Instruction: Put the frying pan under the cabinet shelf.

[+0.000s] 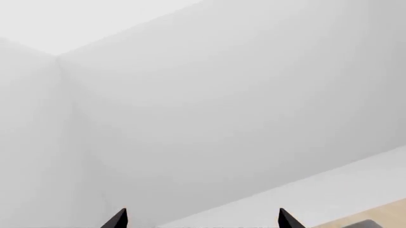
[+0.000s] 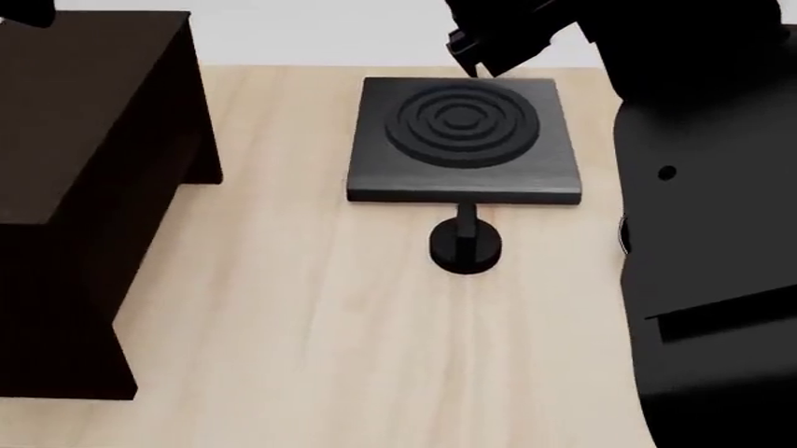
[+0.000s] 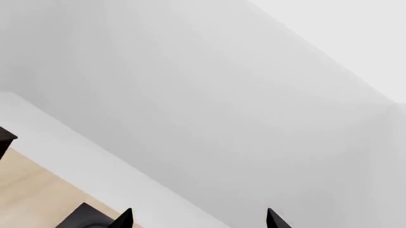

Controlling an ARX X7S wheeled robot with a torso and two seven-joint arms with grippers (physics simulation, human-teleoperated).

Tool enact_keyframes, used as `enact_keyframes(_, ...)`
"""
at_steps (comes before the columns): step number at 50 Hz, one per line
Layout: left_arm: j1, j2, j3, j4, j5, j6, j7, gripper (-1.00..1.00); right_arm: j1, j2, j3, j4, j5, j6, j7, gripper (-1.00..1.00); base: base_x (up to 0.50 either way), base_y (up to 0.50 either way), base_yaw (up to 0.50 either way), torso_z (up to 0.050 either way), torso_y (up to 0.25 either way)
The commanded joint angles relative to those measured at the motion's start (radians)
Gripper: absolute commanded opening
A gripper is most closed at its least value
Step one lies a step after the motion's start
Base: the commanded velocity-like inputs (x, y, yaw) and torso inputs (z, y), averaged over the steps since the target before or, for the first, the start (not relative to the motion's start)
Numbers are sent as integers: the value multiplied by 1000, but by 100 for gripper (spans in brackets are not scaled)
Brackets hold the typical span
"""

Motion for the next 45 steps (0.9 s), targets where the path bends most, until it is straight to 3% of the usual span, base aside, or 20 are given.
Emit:
enact_keyframes(1, -2, -1, -3, 4, -6, -6, -3, 100, 4, -1, 2, -5, 3, 8, 2, 100, 0, 500, 0, 0, 0)
enact_keyframes(9, 0, -1, -4, 6, -11, -6, -4, 100, -1, 0, 7, 3, -5, 5, 16, 100, 2, 500, 0, 0, 0)
enact_keyframes(16, 2, 4, -6, 14, -17, -13, -7, 100, -2, -2, 10, -8, -9, 18, 27, 100, 0, 18, 0, 0, 0)
enact_keyframes(45, -15, 3, -14, 22, -35, -28, -13, 100, 15, -3, -14, -11, -2, 27, 23, 100, 497, 0, 0, 0, 1)
